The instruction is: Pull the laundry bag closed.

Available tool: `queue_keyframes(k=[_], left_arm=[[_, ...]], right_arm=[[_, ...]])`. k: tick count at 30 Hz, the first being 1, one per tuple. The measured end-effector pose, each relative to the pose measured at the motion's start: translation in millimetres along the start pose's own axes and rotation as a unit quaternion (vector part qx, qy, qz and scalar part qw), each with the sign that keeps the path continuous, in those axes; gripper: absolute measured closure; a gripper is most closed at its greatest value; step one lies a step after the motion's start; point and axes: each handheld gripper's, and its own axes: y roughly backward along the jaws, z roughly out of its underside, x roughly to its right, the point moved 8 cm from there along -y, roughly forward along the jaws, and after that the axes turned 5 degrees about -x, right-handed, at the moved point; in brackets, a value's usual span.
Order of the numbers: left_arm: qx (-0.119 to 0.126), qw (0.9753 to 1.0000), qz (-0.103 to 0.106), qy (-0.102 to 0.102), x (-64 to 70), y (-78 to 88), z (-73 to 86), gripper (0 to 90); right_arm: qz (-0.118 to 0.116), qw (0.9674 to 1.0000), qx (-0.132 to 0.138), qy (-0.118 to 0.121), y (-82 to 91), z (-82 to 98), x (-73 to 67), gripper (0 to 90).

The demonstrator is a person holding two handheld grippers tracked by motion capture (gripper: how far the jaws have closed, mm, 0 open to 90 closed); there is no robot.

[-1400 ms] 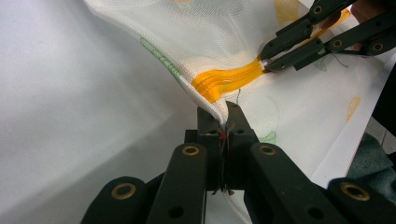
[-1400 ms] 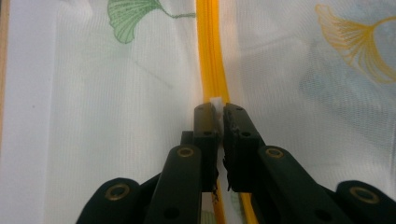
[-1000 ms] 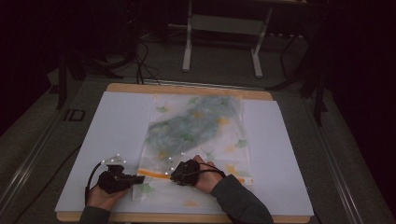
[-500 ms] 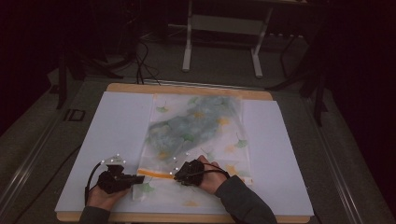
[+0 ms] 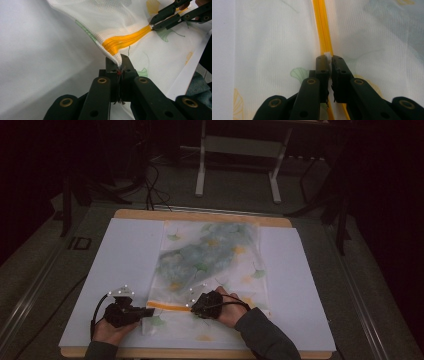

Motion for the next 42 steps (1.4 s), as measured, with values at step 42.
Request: queue_keyframes(k=[42], left_arm=[[0.002, 1.0000, 0.001, 0.000, -0.4, 1.0, -0.1, 88.1]], right_arm=[[0.008, 0.9998, -0.016, -0.010, 12.6, 29.1, 5.4, 84.5]])
